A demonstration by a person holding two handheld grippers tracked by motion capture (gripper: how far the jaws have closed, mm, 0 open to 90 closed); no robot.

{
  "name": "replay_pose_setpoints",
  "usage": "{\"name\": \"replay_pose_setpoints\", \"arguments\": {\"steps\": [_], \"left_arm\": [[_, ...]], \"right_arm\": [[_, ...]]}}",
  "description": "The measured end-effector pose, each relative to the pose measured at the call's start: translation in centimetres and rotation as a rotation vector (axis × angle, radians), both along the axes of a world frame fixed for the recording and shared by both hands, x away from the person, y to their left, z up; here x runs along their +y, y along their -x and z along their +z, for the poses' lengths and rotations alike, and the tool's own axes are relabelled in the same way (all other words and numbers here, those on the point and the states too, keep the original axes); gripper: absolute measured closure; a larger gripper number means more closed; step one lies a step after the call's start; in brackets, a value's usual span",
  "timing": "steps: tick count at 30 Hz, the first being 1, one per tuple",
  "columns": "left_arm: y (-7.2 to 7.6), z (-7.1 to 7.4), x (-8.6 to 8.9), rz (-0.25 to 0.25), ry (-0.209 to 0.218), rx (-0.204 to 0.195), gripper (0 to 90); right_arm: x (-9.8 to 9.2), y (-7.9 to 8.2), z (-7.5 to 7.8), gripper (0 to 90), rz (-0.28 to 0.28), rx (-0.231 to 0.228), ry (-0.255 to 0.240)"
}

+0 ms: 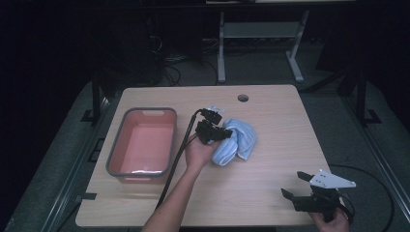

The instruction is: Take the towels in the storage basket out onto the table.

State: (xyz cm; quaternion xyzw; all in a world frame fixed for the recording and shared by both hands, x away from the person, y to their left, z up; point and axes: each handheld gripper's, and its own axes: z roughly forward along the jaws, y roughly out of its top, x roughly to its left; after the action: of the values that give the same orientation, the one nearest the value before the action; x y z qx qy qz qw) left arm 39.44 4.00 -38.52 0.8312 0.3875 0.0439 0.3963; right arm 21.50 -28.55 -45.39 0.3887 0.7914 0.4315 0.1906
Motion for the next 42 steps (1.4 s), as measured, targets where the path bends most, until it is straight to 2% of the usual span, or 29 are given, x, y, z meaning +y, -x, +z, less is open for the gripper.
{"name": "replay_pose_setpoints", "arguments": {"steps": [3,6,11,14,18,22,23,25,27,29,33,42], "left_arm": [[0.2,-1.0,-0.6,0.001,0.005,0.013,78.7],[0.2,-1.5,-0.9,-0.005,-0.005,0.017,77.8],[0.3,-2.2,-1.8,0.000,0.008,0.021,76.4],[0.2,-2.7,-2.3,-0.013,0.006,0.041,76.0],[0.2,-3.1,-2.5,-0.013,0.011,0.041,74.4],[0.2,-3.3,-2.4,-0.010,0.028,0.060,66.3],[0.3,-3.3,-2.4,-0.006,0.035,0.064,60.7],[0.5,-3.0,-2.1,-0.015,0.036,0.056,53.6],[0.6,-2.9,-1.8,-0.018,0.046,0.067,47.4],[0.9,-2.6,-1.4,-0.025,0.044,0.056,44.7],[1.3,-2.1,-0.5,-0.033,0.049,0.061,37.4],[2.4,-2.0,0.7,-0.062,0.090,0.080,33.3]], "right_arm": [[0.0,0.0,0.0,14.4,0.001,-0.001,-0.001],[0.0,0.0,0.0,14.4,0.000,0.001,0.001],[0.1,0.0,0.0,14.4,0.004,-0.004,0.006],[0.1,0.0,0.0,14.4,0.004,-0.004,0.005],[0.1,0.1,0.0,14.4,0.001,-0.001,0.005],[0.1,0.0,0.0,14.4,0.005,-0.003,0.006],[0.1,0.1,0.0,14.4,0.003,0.001,0.005],[0.2,0.1,0.0,14.4,0.003,0.000,0.005],[0.2,0.0,0.0,14.4,0.004,0.002,0.005],[0.2,0.0,0.0,14.4,0.007,0.001,0.008],[0.4,0.1,0.0,14.4,0.010,-0.003,0.017],[0.4,-0.1,-0.1,14.4,0.010,-0.001,0.020]]}}
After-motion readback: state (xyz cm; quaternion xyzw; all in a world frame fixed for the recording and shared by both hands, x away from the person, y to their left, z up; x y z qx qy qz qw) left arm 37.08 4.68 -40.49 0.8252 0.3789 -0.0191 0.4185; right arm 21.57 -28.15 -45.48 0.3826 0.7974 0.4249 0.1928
